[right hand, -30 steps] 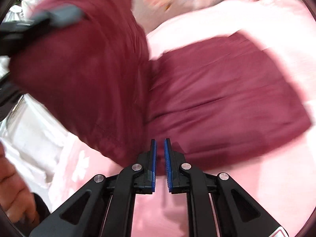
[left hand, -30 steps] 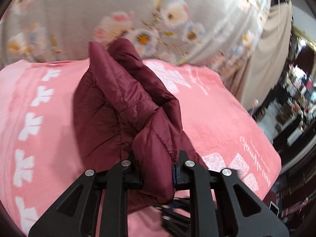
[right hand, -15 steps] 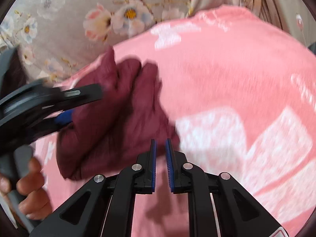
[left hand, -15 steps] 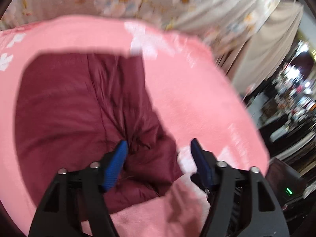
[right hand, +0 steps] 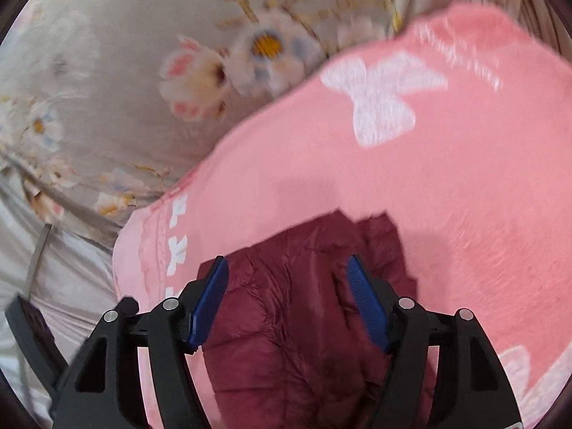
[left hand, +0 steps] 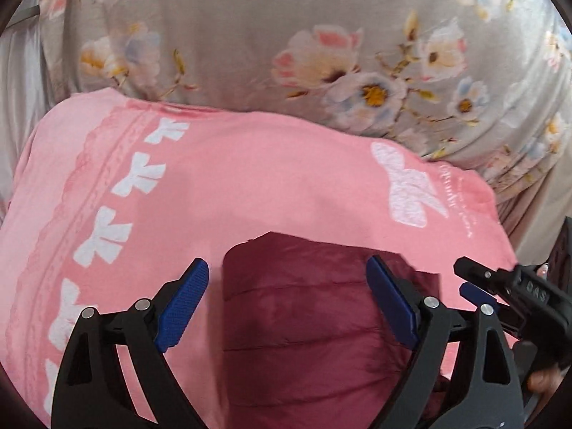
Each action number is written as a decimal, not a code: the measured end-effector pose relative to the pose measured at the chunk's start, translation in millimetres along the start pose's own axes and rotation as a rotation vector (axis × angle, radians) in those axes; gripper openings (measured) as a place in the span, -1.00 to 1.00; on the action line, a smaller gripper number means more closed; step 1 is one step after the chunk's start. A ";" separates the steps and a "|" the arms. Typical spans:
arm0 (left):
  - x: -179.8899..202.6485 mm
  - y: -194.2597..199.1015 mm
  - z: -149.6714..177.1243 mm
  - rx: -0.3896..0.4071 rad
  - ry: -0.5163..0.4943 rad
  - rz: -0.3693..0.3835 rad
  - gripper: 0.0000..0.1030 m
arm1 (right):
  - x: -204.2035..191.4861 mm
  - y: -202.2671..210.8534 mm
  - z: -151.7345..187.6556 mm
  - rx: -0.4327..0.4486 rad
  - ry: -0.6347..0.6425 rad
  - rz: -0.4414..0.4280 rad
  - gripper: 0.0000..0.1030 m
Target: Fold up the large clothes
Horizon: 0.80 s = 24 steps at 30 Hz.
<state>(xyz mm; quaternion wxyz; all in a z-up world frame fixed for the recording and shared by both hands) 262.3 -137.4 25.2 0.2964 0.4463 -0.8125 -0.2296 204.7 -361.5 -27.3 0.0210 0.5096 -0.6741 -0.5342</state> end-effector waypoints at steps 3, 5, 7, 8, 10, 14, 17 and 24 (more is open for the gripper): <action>-9.3 -23.0 9.4 -0.044 0.018 -0.017 0.69 | 4.1 -32.7 6.5 -0.091 0.006 0.056 0.31; -11.0 -34.0 18.6 -0.076 0.026 -0.017 0.69 | 8.3 -46.4 14.6 -0.139 0.021 0.070 0.26; -10.8 -48.0 26.1 -0.108 0.032 -0.009 0.69 | 12.1 -58.3 18.2 -0.158 0.039 0.071 -0.39; -9.0 -53.4 28.3 -0.121 0.033 -0.003 0.69 | 14.1 -61.0 19.6 -0.162 0.035 0.046 -0.85; -6.4 -62.8 32.4 -0.140 0.034 0.009 0.69 | 17.8 -51.4 14.8 -0.104 0.032 0.012 -0.93; 5.2 -82.9 35.7 -0.164 0.025 0.023 0.69 | 32.4 -28.0 7.5 0.054 0.087 0.046 -0.95; 17.7 -103.8 40.4 -0.190 0.018 0.030 0.69 | 49.1 -33.0 6.3 0.111 0.138 0.142 -0.95; 37.8 -138.5 53.2 -0.182 -0.053 -0.030 0.76 | 78.5 -55.3 7.1 0.179 0.228 0.253 -0.95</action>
Point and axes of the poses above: each gripper's, at about its wrist camera, not at the fingertips, and y roughly against the way its jaws point, x to its right, z to its underside, the point moved 10 cm from there along -y, roughly the way its jaws point, and after that the axes turned 7 degrees about z, right-handed, at the moved point
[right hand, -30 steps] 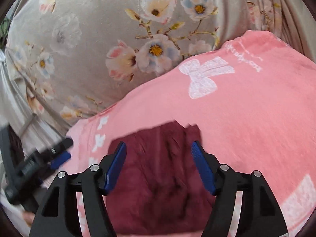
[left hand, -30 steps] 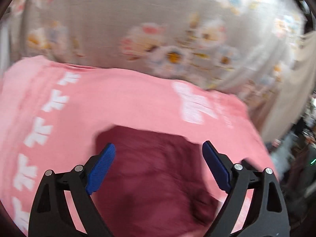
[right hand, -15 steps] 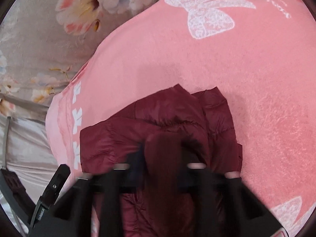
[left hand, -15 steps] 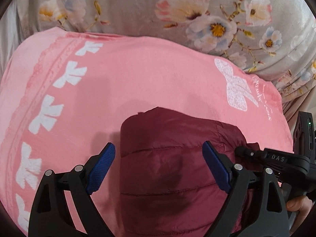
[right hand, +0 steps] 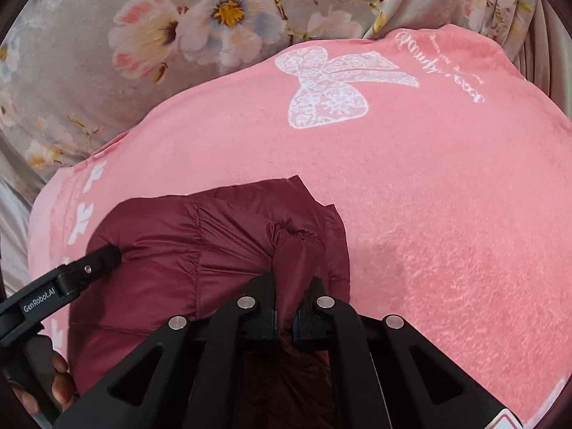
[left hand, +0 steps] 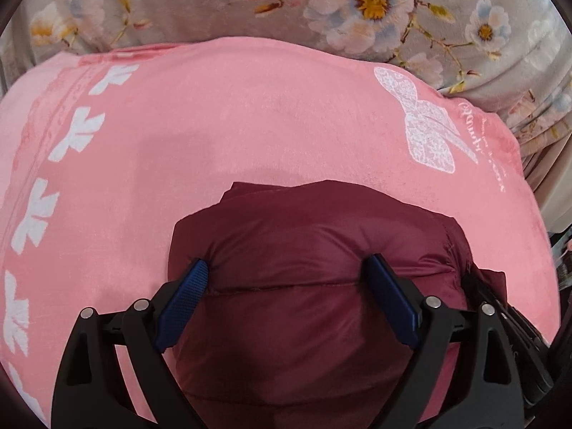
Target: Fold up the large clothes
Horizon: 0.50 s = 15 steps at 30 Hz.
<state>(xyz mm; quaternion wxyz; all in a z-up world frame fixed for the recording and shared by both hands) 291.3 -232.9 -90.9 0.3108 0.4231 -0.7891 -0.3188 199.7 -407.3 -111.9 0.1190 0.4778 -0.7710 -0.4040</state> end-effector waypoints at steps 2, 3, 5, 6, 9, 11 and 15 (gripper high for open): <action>1.5 -6.6 1.5 0.012 -0.021 -0.026 0.84 | 0.5 -7.1 2.6 0.005 -0.002 -0.004 -0.94; 2.1 -9.6 2.5 0.022 -0.029 -0.036 0.89 | 0.9 -10.7 3.8 0.009 -0.002 -0.007 -0.94; 2.7 -13.7 2.7 0.047 -0.044 -0.060 0.91 | 1.1 -16.0 5.5 0.012 -0.006 -0.016 -0.94; 3.0 -15.4 3.0 0.059 -0.052 -0.071 0.91 | 1.3 -18.8 6.4 0.012 -0.011 -0.022 -0.95; 2.9 -19.0 2.8 0.084 -0.067 -0.092 0.91 | 2.4 -22.5 9.2 0.012 -0.028 -0.045 -0.95; 3.4 -20.9 3.5 0.100 -0.081 -0.105 0.91 | 3.4 -25.1 10.8 0.012 -0.043 -0.063 -0.95; 4.5 -24.5 3.7 0.121 -0.103 -0.126 0.91 | 5.8 -29.2 12.5 0.012 -0.068 -0.092 -0.95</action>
Point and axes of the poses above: each gripper's, at about its wrist camera, not at the fingertips, and y roughly against the way its jaws point, x to its right, z to its underside, the point moved 10 cm from there along -y, roughly the way its jaws point, and after that the axes turned 7 degrees about z, right-handed, at the moved point
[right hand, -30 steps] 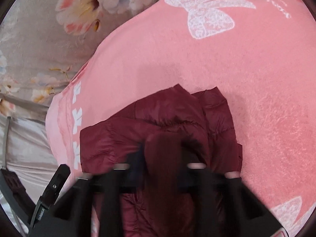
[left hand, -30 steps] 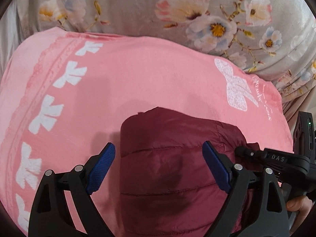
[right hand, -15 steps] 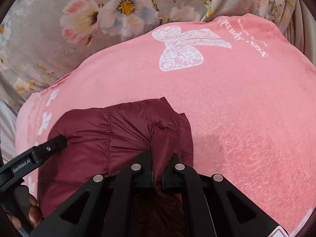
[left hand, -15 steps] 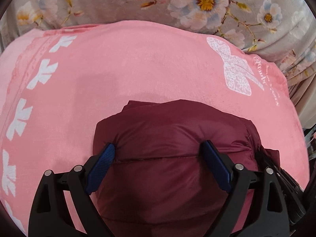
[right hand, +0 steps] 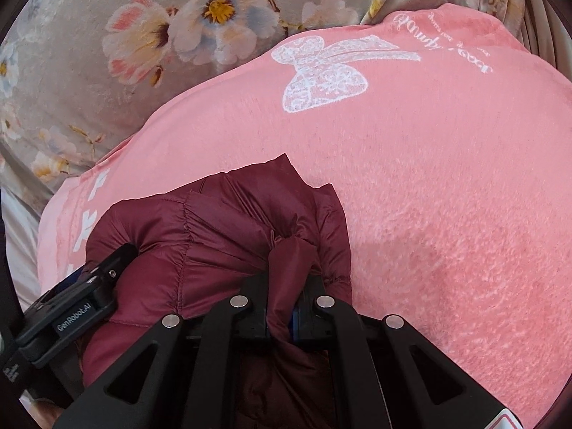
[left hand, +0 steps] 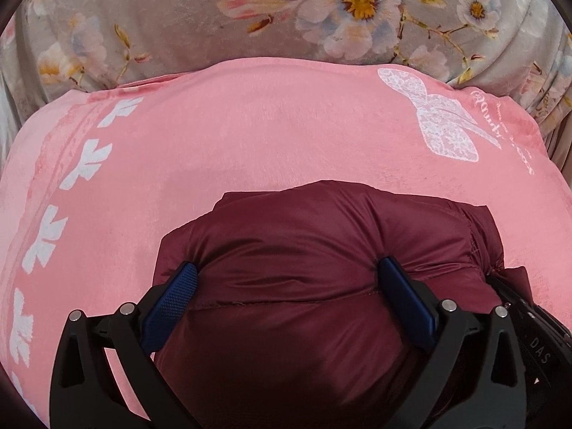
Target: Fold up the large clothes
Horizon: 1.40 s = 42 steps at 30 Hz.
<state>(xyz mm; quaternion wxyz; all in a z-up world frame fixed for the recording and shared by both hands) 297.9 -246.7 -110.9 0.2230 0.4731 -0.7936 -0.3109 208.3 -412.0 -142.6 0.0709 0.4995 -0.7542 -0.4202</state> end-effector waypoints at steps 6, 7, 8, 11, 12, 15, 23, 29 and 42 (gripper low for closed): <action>1.5 -2.9 -0.1 0.018 -0.017 -0.014 0.91 | 2.7 -1.3 0.5 0.001 -0.023 -0.028 -0.95; 1.7 -3.2 -0.4 0.021 -0.018 -0.016 0.91 | 2.9 -1.5 0.7 0.001 -0.025 -0.030 -0.95; 2.1 -3.5 -0.2 0.024 -0.019 -0.016 0.91 | 2.9 -1.4 0.8 0.002 -0.028 -0.032 -0.95; 2.6 -4.8 -0.2 0.028 -0.024 -0.015 0.91 | 3.3 -0.9 0.9 0.005 -0.032 -0.033 -0.95; 2.8 -5.4 -0.5 0.029 -0.025 -0.014 0.91 | 3.7 -0.7 0.8 0.006 -0.033 -0.032 -0.95; 3.6 -7.2 -1.2 0.031 -0.031 -0.013 0.91 | 3.6 0.0 0.6 0.014 -0.033 -0.021 -0.95; 7.9 -12.1 -3.8 0.031 -0.048 -0.006 0.91 | 4.8 0.0 1.7 0.020 -0.054 -0.020 -0.95; 11.6 -18.6 -8.8 0.030 -0.064 0.001 0.91 | 7.6 -2.2 2.0 0.019 -0.085 -0.035 -0.95; 6.1 16.0 2.1 -0.035 -0.052 0.048 0.90 | 43.4 73.2 -7.4 0.124 -0.022 0.135 -0.50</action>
Point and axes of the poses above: each gripper's, at about its wrist camera, not at the fingertips, and y roughly against the way its jaws point, x to its right, z to its underside, the point moved 10 cm from there along -y, roughly the way its jaws point, and after that the axes turned 7 degrees about z, right-handed, at the moved point
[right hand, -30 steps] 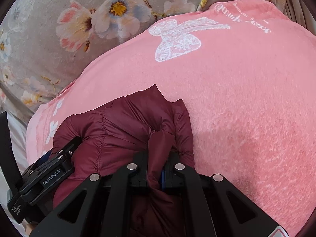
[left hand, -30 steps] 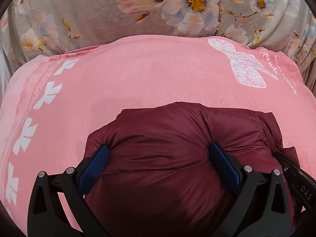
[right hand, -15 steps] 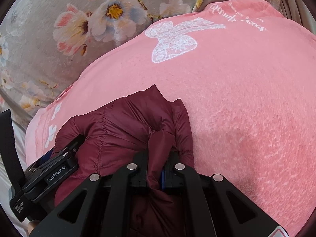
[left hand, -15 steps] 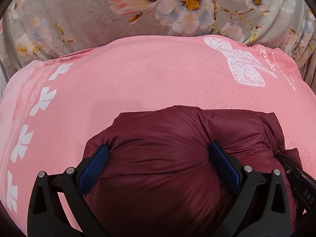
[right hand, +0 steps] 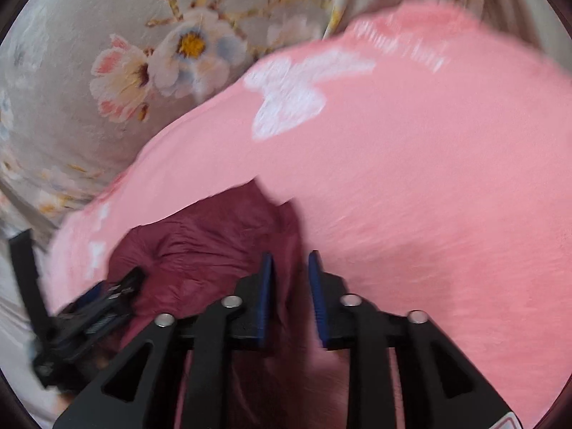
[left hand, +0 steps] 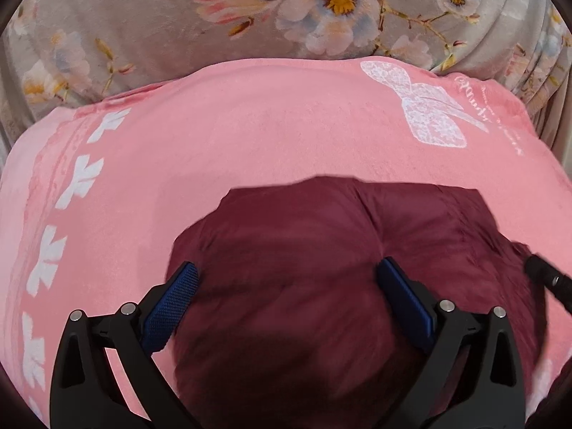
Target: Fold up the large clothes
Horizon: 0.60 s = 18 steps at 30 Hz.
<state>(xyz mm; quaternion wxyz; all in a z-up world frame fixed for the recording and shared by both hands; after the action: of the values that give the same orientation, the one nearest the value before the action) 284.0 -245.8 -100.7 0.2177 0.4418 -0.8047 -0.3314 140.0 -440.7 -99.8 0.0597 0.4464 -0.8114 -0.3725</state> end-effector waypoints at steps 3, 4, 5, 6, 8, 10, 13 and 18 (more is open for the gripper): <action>4.3 29.9 18.6 -0.019 0.013 0.027 0.90 | -2.2 32.9 9.2 0.019 0.090 -0.014 -0.52; 6.2 36.9 23.3 -0.018 0.008 0.023 0.90 | -6.7 39.6 15.5 0.010 0.117 -0.023 -0.53; 9.2 45.9 31.1 -0.022 -0.005 0.018 0.90 | -13.0 46.3 25.2 -0.002 0.154 -0.026 -0.60; 11.9 52.2 37.8 -0.026 -0.012 0.017 0.90 | -17.8 50.2 32.3 -0.012 0.180 -0.026 -0.63; 18.2 60.4 52.8 -0.049 -0.015 0.026 0.90 | -27.4 55.7 52.7 -0.040 0.229 -0.030 -0.65; 22.6 63.9 64.6 -0.070 -0.020 0.029 0.90 | -33.6 57.1 69.3 -0.063 0.247 -0.043 -0.65; 21.8 65.7 78.7 -0.077 -0.042 -0.014 0.91 | -33.2 49.2 91.4 -0.102 0.259 -0.036 -0.65; 12.8 59.1 92.5 -0.089 -0.007 -0.013 0.91 | -28.7 44.5 104.5 -0.110 0.245 -0.042 -0.65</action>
<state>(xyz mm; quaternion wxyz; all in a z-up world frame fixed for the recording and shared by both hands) 184.5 -202.1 -120.4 0.2321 0.4359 -0.7870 -0.3698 81.9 -346.6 -138.5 0.1750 0.5014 -0.7668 -0.3605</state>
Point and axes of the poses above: each gripper's, at about its wrist camera, not at the fingertips, and y roughly against the way its jaws point, x to its right, z to its underside, the point moved 10 cm from there along -y, roughly the way its jaws point, and after that the axes turned 7 degrees about z, right-handed, at the moved point
